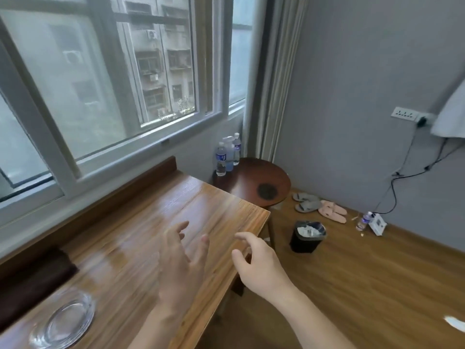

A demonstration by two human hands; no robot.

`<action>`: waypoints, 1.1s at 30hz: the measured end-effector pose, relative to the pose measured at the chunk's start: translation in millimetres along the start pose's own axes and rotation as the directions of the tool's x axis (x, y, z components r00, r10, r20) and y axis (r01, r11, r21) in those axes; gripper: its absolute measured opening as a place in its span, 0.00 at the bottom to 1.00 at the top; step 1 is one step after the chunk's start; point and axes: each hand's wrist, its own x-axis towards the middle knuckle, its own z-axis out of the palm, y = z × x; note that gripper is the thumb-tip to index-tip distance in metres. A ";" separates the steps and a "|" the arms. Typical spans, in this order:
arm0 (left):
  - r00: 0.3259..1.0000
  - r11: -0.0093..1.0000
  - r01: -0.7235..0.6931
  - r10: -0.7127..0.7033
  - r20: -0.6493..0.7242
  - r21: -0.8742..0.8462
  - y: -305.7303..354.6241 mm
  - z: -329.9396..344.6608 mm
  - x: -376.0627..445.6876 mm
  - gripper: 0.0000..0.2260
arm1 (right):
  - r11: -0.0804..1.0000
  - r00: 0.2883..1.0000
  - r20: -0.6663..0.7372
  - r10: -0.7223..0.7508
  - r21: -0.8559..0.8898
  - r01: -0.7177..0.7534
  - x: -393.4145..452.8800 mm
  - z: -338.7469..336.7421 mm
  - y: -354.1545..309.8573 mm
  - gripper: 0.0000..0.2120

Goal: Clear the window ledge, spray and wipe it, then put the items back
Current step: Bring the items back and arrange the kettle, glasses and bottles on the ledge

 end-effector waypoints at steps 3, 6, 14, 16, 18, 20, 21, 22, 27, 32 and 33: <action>0.999 1.000 -0.015 0.016 0.034 -0.010 5.1 28.1 18.9 0.24 | 1.000 1.000 -0.014 0.028 0.015 -0.028 19.2 -12.6 15.0 0.21; 0.999 0.999 -0.016 0.017 0.052 -0.028 5.4 56.8 40.2 0.24 | 0.998 0.998 -0.043 0.055 0.012 -0.054 46.5 -22.8 29.0 0.20; 0.997 0.997 0.046 -0.042 0.070 -0.055 -23.3 152.7 130.8 0.20 | 0.999 0.998 -0.058 0.027 -0.028 -0.028 173.3 -55.1 58.5 0.19; 0.997 0.995 0.055 -0.051 0.055 -0.077 -27.6 179.2 157.9 0.21 | 0.998 0.999 -0.038 0.026 -0.052 -0.028 211.2 -65.0 65.4 0.19; 0.996 0.995 0.077 -0.074 0.041 -0.071 -30.9 203.7 184.1 0.21 | 0.997 1.000 -0.013 0.029 -0.077 -0.030 246.2 -76.8 71.7 0.19; 0.995 0.992 0.092 -0.090 0.032 -0.081 -31.0 223.5 208.3 0.20 | 0.996 1.000 0.016 0.019 -0.088 -0.017 276.2 -88.9 75.5 0.20; 0.995 0.992 0.095 -0.093 0.028 -0.087 -30.3 232.3 220.3 0.20 | 0.996 1.000 0.025 0.013 -0.091 -0.011 290.5 -95.1 77.2 0.20; 0.995 0.991 0.097 -0.095 0.025 -0.089 -29.6 240.6 231.6 0.20 | 0.996 1.000 0.029 0.012 -0.093 -0.010 304.9 -101.4 79.4 0.20; 0.997 0.995 0.078 -0.080 -0.023 -0.068 -30.5 275.1 276.6 0.20 | 0.996 1.000 0.027 0.000 -0.088 0.003 369.1 -120.8 92.6 0.18; 0.997 0.998 0.042 -0.045 -0.070 -0.041 -36.7 314.6 322.2 0.20 | 0.999 0.998 -0.042 -0.036 0.006 0.037 440.4 -125.7 114.2 0.13; 0.997 0.999 0.027 -0.029 -0.077 -0.026 -38.5 324.1 332.6 0.20 | 0.999 0.998 -0.039 -0.046 0.023 0.047 457.1 -127.9 119.1 0.13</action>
